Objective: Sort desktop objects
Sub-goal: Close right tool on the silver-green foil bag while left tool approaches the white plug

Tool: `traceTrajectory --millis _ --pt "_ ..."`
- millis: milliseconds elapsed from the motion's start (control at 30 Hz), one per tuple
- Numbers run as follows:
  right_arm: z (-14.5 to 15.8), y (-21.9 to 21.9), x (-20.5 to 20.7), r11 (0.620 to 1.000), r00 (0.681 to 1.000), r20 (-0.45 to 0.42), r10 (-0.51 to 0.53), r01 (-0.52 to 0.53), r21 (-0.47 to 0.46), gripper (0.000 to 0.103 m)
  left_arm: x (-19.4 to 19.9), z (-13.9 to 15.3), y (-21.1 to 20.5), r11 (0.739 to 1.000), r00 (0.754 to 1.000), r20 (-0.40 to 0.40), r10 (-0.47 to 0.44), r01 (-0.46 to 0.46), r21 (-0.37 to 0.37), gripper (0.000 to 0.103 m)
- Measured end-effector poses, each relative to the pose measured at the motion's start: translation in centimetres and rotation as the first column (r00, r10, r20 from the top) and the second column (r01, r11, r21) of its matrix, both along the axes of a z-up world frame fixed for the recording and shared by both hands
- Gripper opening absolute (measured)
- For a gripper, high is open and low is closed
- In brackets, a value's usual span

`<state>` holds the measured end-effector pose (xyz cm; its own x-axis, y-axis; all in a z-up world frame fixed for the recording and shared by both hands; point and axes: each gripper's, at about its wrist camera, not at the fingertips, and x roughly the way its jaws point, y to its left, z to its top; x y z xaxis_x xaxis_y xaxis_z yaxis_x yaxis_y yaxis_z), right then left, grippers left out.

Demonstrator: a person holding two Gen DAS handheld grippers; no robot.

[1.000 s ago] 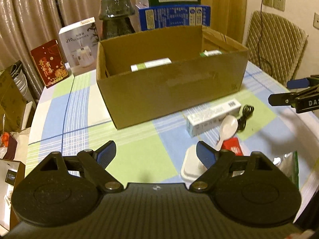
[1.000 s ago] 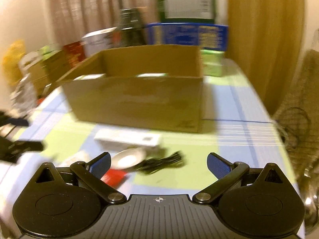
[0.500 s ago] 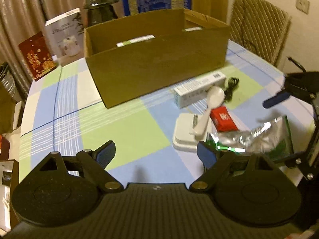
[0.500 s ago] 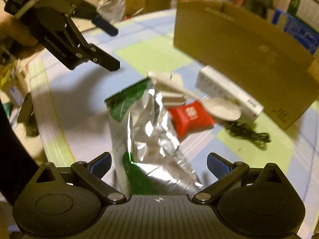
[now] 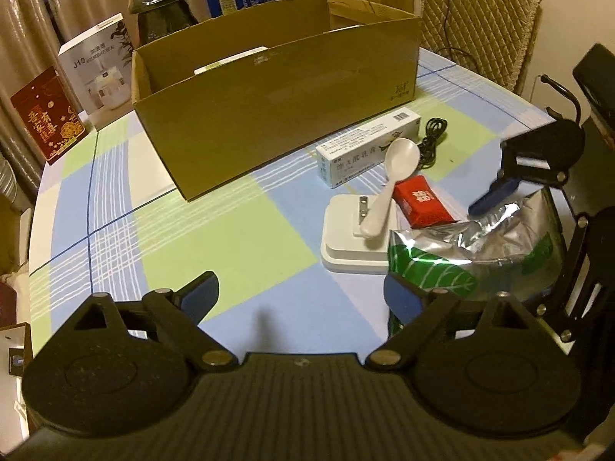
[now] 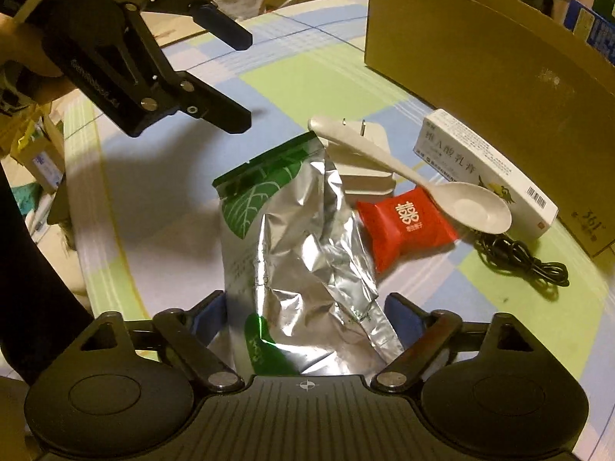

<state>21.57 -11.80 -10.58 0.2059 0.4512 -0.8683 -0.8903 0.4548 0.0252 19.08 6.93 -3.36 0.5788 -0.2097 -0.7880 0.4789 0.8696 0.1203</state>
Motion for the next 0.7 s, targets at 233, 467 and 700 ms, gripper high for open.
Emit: traceTrajectory --millis 233,467,700 --pt "0.3 0.5 -1.1 1.000 1.000 0.007 0.000 0.000 0.018 0.059 0.3 -0.1 0.0 1.000 1.000 -0.008 -0.001 0.001 0.004 0.090" --pt "1.0 0.2 -2.3 0.999 0.999 0.050 0.002 -0.004 0.054 0.049 0.5 0.0 0.6 0.999 0.999 -0.001 0.039 -0.039 -0.011 0.091" --pt "2.8 -0.4 -3.2 0.991 0.993 0.106 -0.047 0.033 0.132 0.049 0.9 0.8 2.2 0.991 0.992 0.028 0.123 -0.122 -0.053 0.091"
